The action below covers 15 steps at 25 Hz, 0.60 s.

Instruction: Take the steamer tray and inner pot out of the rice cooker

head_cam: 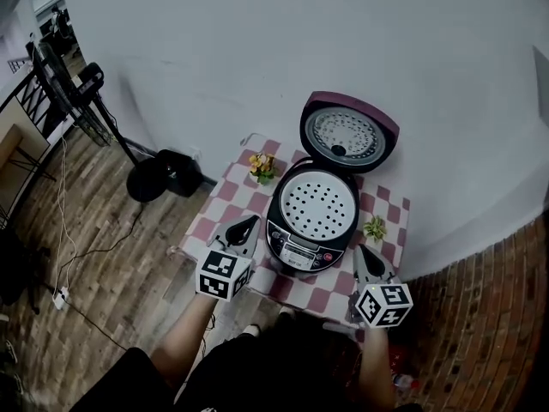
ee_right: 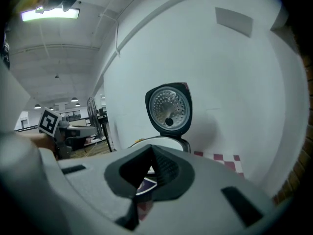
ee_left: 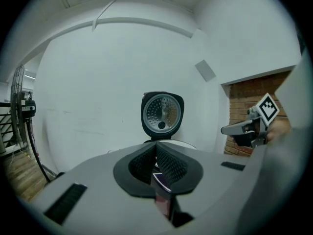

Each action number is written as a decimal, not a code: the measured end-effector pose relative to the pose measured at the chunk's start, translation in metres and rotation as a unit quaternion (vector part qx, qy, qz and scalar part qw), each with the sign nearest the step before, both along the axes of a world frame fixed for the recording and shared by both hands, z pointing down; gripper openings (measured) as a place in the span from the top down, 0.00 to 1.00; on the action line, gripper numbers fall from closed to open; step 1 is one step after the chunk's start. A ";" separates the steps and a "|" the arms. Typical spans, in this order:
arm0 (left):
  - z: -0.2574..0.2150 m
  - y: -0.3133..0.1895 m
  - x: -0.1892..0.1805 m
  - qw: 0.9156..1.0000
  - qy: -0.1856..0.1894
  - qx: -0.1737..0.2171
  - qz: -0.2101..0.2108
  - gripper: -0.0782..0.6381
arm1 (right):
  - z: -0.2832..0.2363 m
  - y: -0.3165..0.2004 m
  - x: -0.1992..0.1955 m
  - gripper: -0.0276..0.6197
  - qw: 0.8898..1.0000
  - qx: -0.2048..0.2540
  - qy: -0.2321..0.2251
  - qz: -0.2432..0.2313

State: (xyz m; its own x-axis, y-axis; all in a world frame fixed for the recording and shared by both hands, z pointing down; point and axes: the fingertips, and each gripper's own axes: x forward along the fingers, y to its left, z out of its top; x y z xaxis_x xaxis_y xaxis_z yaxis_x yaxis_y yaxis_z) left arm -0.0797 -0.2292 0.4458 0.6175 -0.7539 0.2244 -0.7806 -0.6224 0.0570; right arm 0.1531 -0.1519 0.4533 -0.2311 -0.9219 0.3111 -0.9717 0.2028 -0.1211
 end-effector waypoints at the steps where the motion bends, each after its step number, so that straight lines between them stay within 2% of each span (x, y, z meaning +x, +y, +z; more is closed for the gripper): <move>1: 0.002 -0.005 0.002 1.000 -0.003 -0.001 -0.005 0.89 | 0.005 -0.009 0.005 0.95 1.000 -0.006 0.003 -0.001; 11: 0.011 -0.049 0.027 0.998 -0.011 -0.007 -0.068 0.89 | 0.042 -0.099 0.047 0.95 0.996 -0.049 0.060 -0.041; 15: 0.018 -0.060 0.038 0.996 -0.034 -0.009 -0.086 0.89 | 0.056 -0.126 0.056 0.95 0.993 -0.061 0.078 -0.063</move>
State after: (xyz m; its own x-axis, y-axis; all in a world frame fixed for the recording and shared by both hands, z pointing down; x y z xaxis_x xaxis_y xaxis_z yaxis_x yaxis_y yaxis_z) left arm -0.0420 -0.2896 0.4638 0.4625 -0.8425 0.2763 -0.8780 -0.4786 0.0101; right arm 0.2087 -0.2779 0.5096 -0.2831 -0.8419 0.4594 -0.9482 0.3176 -0.0022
